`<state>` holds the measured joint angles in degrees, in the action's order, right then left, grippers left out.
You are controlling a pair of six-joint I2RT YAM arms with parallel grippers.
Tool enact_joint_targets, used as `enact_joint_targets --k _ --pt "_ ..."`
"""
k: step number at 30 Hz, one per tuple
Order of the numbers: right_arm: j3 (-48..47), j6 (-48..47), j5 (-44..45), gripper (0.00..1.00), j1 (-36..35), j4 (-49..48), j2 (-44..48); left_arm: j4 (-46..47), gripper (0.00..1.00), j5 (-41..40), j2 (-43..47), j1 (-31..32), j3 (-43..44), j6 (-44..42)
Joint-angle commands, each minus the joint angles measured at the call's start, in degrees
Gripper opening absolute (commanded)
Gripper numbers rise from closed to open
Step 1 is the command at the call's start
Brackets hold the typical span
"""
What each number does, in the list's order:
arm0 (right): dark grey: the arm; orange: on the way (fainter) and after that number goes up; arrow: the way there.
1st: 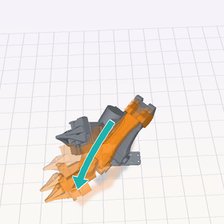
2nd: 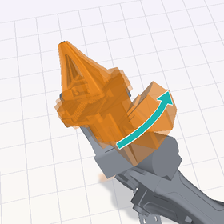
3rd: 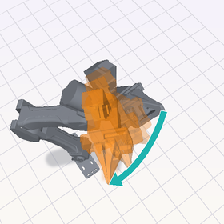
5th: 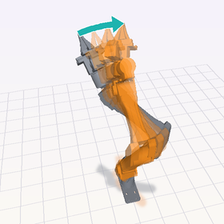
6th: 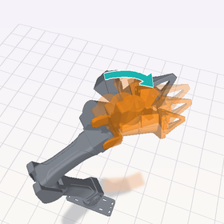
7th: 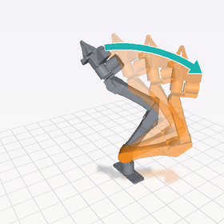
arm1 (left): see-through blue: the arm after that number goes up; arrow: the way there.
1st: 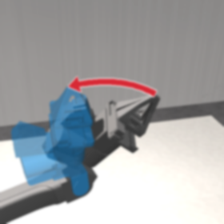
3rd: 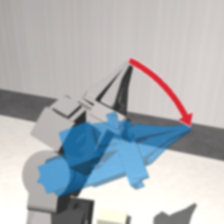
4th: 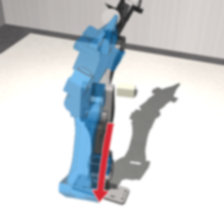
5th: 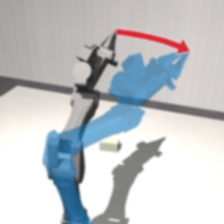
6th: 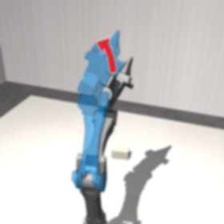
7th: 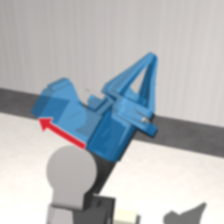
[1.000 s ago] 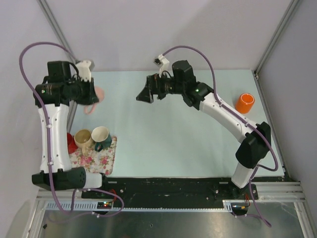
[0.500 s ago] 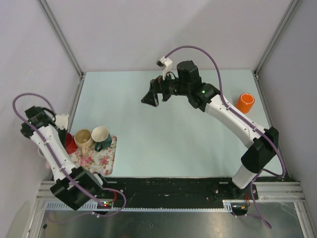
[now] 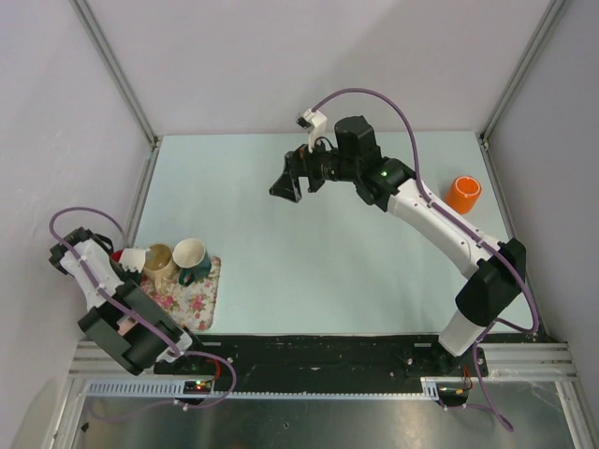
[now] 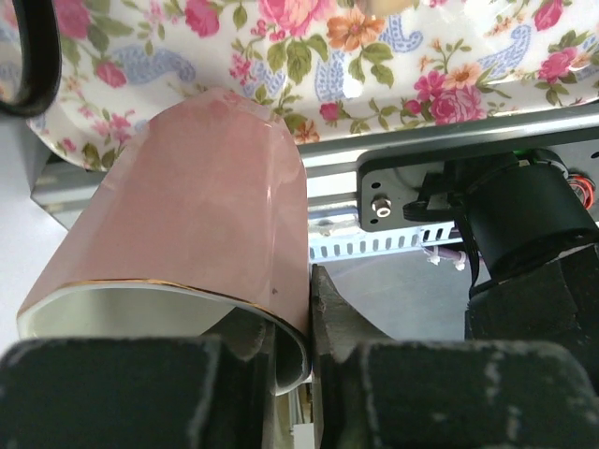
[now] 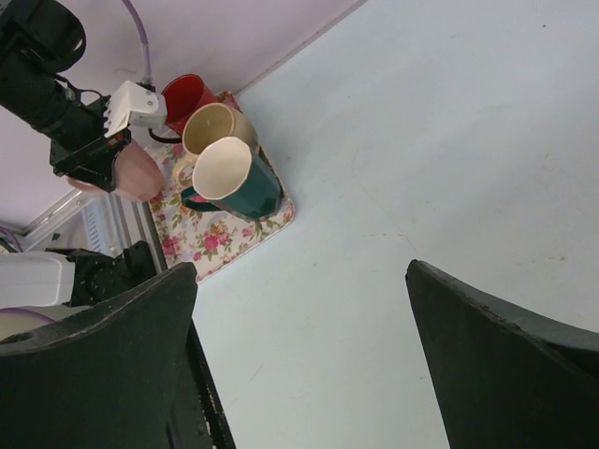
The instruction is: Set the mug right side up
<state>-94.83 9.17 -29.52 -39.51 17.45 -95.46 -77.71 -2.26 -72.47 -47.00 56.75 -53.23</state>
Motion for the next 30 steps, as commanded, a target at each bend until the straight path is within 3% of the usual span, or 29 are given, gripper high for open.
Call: enact_joint_targets --k 1,16,18,21,25,30 --pt "-0.38 -0.50 2.09 0.99 0.00 -1.50 1.61 1.79 0.00 1.30 -2.77 -0.46 3.11 -3.78" --pt "-0.25 -0.79 4.14 1.00 -0.13 -0.86 2.29 8.89 0.00 0.24 -6.48 0.65 1.17 -5.31" --pt "-0.24 -1.03 4.36 1.00 -0.09 -0.63 2.36 9.00 0.06 0.02 -6.93 0.85 1.06 -5.11" --pt "-0.19 -1.22 4.80 1.00 -0.10 -0.07 2.49 8.95 0.31 -0.03 -5.98 1.24 0.36 -5.90" --pt "0.00 -1.37 5.23 1.00 -0.09 0.11 2.56 8.95 0.52 -0.25 -3.95 2.00 -1.43 -7.46" --pt "-0.08 -1.67 5.34 1.00 -0.11 0.38 2.70 8.73 0.63 -0.14 -1.89 2.43 -0.11 -6.65"
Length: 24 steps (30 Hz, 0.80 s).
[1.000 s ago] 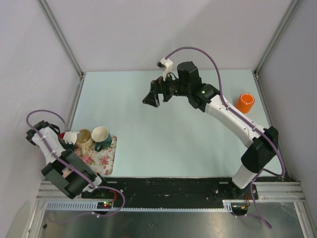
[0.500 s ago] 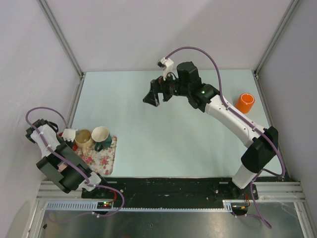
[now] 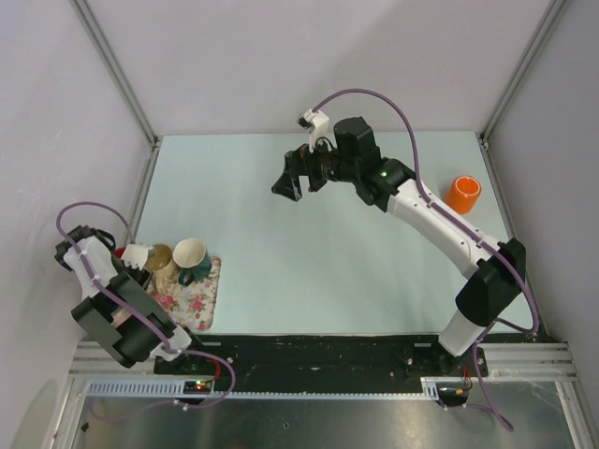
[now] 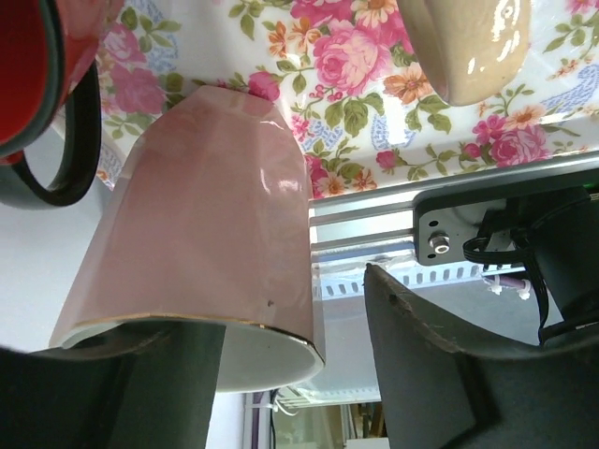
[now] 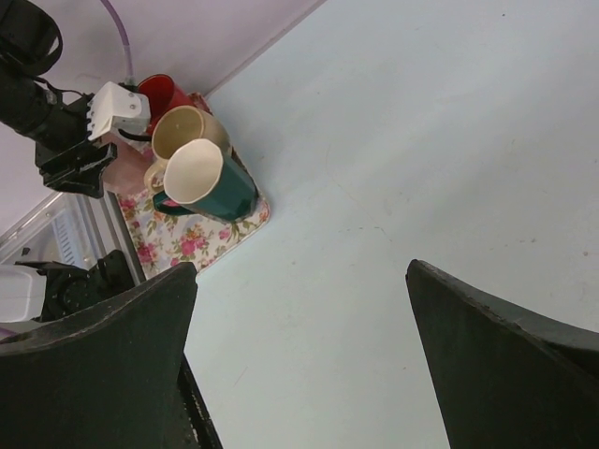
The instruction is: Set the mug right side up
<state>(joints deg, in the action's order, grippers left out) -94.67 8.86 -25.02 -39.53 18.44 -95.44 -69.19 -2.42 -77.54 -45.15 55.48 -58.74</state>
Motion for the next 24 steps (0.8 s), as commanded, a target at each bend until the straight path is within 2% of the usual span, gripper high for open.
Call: enact_joint_targets --k 1,5,9,13,18,21,24 --pt "-0.24 -1.51 0.93 1.00 -0.05 -0.55 2.74 0.11 0.65 0.07 3.75 0.62 1.84 -1.04" --pt "-0.81 -1.51 3.10 1.00 1.00 1.28 2.87 -2.29 0.72 1.57 7.28 1.02 4.96 -1.47" --pt "-2.35 -0.63 13.05 1.00 6.13 7.10 2.56 -5.06 0.76 7.07 11.34 1.35 7.90 -2.30" --pt "-2.72 -0.18 18.68 1.00 15.84 14.77 2.54 -7.25 0.79 13.65 13.15 2.76 13.09 1.88" --pt "-1.55 1.86 29.37 1.00 31.30 21.46 3.23 -7.48 0.80 17.66 11.99 10.63 20.10 12.52" --pt "-2.00 3.51 30.47 1.00 41.42 22.95 1.55 -7.39 0.80 18.78 10.12 15.71 25.09 19.32" --pt "-6.25 6.34 29.40 1.00 48.82 24.44 -3.88 -7.24 0.81 17.79 8.42 20.86 28.81 24.38"
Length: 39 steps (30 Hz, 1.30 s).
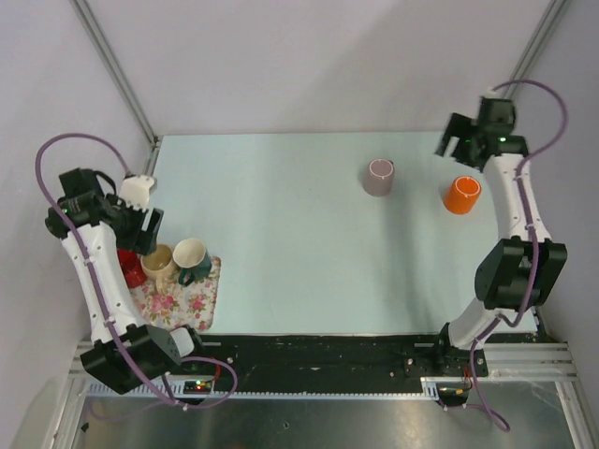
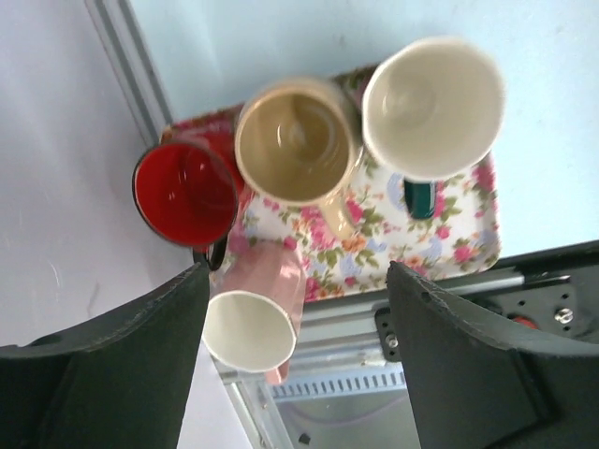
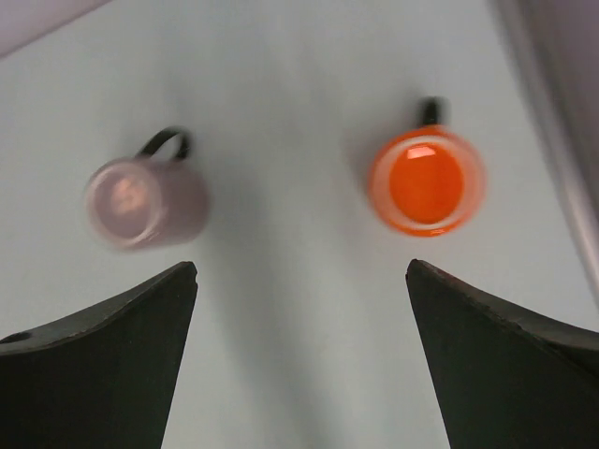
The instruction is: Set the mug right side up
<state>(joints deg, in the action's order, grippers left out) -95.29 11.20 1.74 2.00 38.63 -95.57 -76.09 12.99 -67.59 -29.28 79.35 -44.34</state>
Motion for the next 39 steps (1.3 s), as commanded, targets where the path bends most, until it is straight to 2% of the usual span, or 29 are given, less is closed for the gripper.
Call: enact_joint_targets --k 1,6,9,13,15,20,23,27,29,33,39 --pt "-7.43 4.92 1.47 1.00 9.50 5.09 -6.34 -0.17 0.81 2.07 -1.95 6.23 5.47 11.38" --pt "-23.31 7.35 0.22 1.00 15.20 12.01 -21.14 0.36 0.81 1.20 -2.41 10.82 4.76 14.13" --pt "-36.81 7.74 2.44 0.96 16.63 19.73 -32.27 0.83 0.81 0.35 -2.55 12.19 3.63 14.45" --pt "-45.48 8.40 3.65 0.88 17.73 23.46 -41.34 1.02 0.81 -0.59 -3.28 13.25 3.28 14.74" --pt "-44.94 8.66 2.77 0.83 17.92 22.64 -43.18 1.10 0.81 -0.80 -3.58 13.58 3.40 14.90" --pt "-43.91 7.44 0.32 0.79 17.28 22.91 -46.63 1.21 0.81 -0.79 -3.90 14.28 3.56 15.19" --pt "-43.19 6.25 -2.66 0.74 16.99 23.34 -47.32 1.21 0.81 -0.76 -4.03 14.65 3.46 15.17" --pt "-40.75 4.52 -7.15 0.56 16.20 25.56 -47.11 1.29 0.81 -0.90 -3.87 14.95 3.65 15.18" --pt "-37.45 3.85 -8.67 0.51 15.38 25.91 -45.88 1.30 0.81 -1.01 -3.78 14.99 3.80 15.10" --pt "-32.20 2.21 -7.33 0.49 12.80 25.73 -43.43 1.33 0.81 -1.17 -3.70 15.11 4.00 14.77" --pt "-33.12 -1.04 -2.51 0.49 9.18 30.78 -45.07 1.33 0.81 -0.80 -3.12 15.21 3.92 14.17"
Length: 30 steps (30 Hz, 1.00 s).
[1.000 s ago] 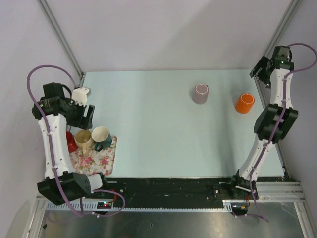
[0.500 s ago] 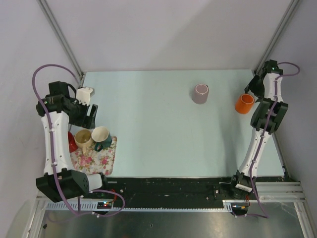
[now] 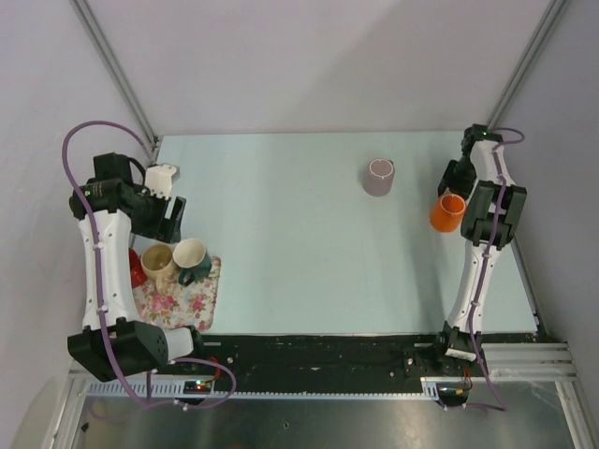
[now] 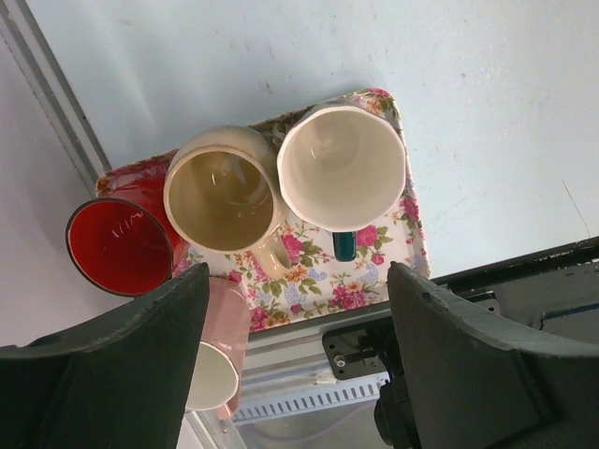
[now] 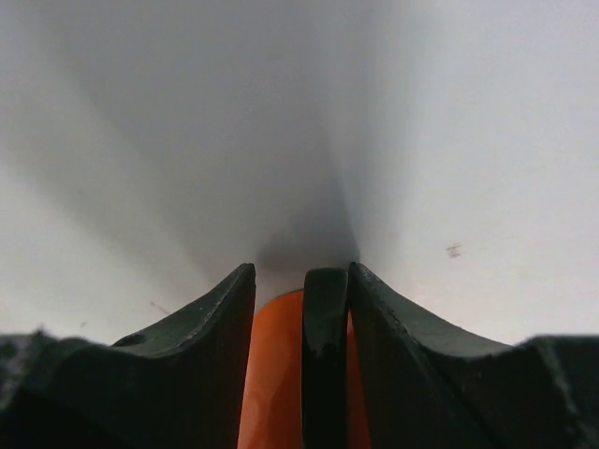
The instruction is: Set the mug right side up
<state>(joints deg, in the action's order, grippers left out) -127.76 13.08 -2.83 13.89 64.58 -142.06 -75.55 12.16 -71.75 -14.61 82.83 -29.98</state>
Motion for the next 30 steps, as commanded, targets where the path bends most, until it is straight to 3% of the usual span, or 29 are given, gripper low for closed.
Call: enact_joint_targets --k 1,5,7,9,11,20,26,30 --pt "-0.69 -3.21 2.14 0.49 -3.03 5.73 1.42 0.81 0.81 -0.18 1.19 0.59 0.38 -0.36" --pt "0.85 -3.94 4.11 0.38 -4.38 7.84 3.22 0.77 0.81 -1.30 1.64 0.56 -0.03 -1.17" --pt "2.01 -4.18 5.21 0.27 -4.83 8.24 4.43 0.76 0.81 -1.34 1.73 0.55 -0.21 -1.34" --pt "2.79 -4.46 6.44 0.09 -5.14 8.45 5.41 0.75 0.81 -1.04 1.84 0.55 -0.28 -1.52" --pt "2.68 -5.24 6.39 0.02 -5.35 8.59 6.27 0.80 0.81 -0.86 1.86 0.59 -0.23 -1.69" --pt "8.46 -9.39 -5.69 0.00 -8.82 0.31 17.99 0.84 0.81 2.29 1.77 1.22 -0.01 -0.98" --pt "20.15 -7.88 -20.78 0.00 -14.41 -15.99 31.59 1.22 0.80 6.07 0.96 4.29 1.84 1.22" --pt "23.69 -1.96 -28.37 0.00 -20.30 -27.63 40.86 1.22 0.82 13.69 -0.33 8.44 8.05 4.43"
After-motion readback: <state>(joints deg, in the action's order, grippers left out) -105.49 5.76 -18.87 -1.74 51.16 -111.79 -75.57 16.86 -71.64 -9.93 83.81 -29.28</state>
